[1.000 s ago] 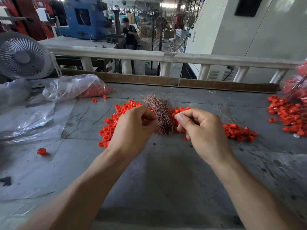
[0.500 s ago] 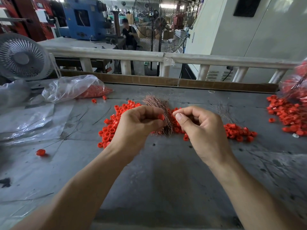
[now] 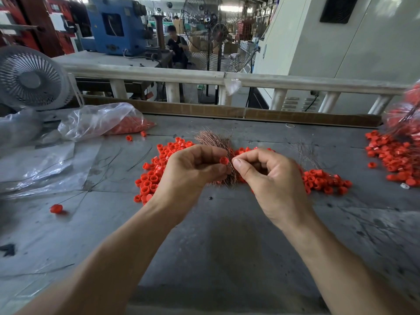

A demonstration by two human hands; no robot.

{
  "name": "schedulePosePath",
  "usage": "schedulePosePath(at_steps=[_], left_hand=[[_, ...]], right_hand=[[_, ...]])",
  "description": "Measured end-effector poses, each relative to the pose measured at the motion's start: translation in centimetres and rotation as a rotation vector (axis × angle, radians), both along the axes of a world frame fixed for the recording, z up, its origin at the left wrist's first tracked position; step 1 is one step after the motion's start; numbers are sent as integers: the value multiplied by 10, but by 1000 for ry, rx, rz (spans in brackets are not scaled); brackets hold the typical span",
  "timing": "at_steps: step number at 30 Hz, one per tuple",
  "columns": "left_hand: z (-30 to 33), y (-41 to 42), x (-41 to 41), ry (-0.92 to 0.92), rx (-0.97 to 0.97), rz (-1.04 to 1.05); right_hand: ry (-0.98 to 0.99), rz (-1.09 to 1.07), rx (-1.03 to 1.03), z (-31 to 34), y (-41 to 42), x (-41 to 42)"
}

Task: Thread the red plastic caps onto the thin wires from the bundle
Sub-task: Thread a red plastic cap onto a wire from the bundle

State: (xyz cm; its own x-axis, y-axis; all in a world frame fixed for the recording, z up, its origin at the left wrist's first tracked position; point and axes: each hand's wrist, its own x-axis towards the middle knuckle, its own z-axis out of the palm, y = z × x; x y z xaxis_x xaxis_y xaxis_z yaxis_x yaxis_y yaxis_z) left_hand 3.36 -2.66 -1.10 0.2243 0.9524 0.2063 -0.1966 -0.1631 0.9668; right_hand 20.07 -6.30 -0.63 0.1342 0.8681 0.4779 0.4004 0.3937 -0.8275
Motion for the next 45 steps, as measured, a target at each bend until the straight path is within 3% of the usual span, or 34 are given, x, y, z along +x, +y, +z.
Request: schedulePosePath(at_steps=[13, 32, 45], left_hand=[[2, -2, 2, -25, 5, -41], [2, -1, 0, 18, 1, -75], [1, 0, -1, -76, 5, -85]], right_hand=[[-20, -9, -10, -2, 1, 2], [99, 79, -76, -5, 5, 3], [264, 134, -215, -3, 4, -2]])
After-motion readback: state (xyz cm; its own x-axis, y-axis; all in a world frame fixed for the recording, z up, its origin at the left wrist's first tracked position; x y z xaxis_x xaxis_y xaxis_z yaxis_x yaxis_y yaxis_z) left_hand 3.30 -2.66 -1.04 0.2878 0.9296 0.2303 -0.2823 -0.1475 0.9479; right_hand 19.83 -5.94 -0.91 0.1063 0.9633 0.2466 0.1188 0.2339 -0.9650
